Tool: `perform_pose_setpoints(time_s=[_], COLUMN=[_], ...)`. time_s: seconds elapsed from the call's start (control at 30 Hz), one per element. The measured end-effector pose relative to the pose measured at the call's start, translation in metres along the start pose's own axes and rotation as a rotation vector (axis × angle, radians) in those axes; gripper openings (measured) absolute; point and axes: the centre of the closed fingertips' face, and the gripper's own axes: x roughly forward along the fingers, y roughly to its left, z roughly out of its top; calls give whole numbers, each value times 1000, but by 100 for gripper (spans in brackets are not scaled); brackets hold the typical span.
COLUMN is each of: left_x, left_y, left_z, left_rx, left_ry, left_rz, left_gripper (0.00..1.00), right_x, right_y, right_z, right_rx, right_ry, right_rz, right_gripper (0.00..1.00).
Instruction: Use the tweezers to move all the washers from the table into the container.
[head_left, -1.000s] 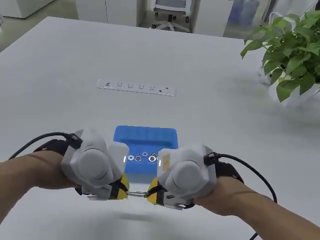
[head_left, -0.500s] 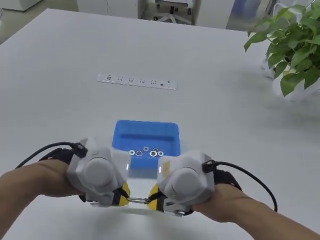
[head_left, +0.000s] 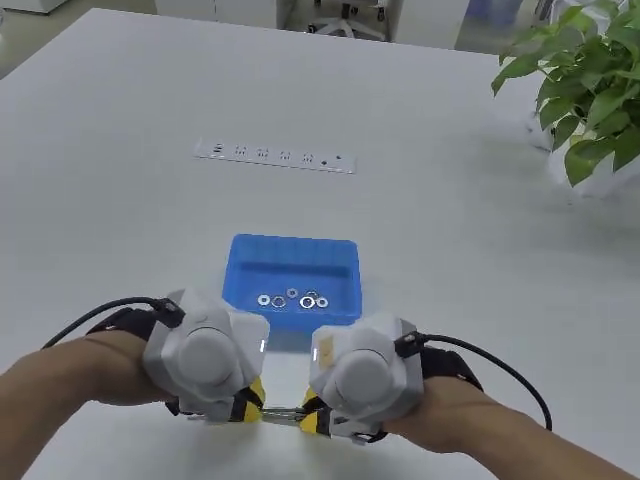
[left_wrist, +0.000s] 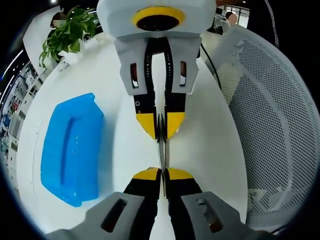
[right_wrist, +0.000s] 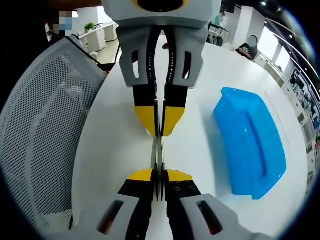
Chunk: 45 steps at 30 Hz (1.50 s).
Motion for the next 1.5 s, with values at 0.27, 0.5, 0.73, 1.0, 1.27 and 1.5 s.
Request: perform_pose_setpoints(time_s=[0.27,0.5,0.73,1.0,1.27,1.5], left_x=[2,3,2,-4,-19,-38], left_y=[0,-3,-5,-3,1,6], left_z=[-2,-5,-6,-8,-3,2], left_rx=[1,5,1,-10,-82,-160], left_ry=[7,17,18,19,-34,-98], left_rz=[-3,-6,-9,8,26,75], left_gripper=[8,10,10,15,26,33], right_x=[-2,-4,-5,-11,-27,-51], right_y=[1,2,0,-5,-17,-30], right_z=[0,-1,-2,0,5,7], right_rx=[19,9,1,-8,47,116], right_ry=[2,7,13,3,-44,-105], right_rz=[9,4,-2,-32,-88,-162], right_gripper=[11,12,15,23,34,45])
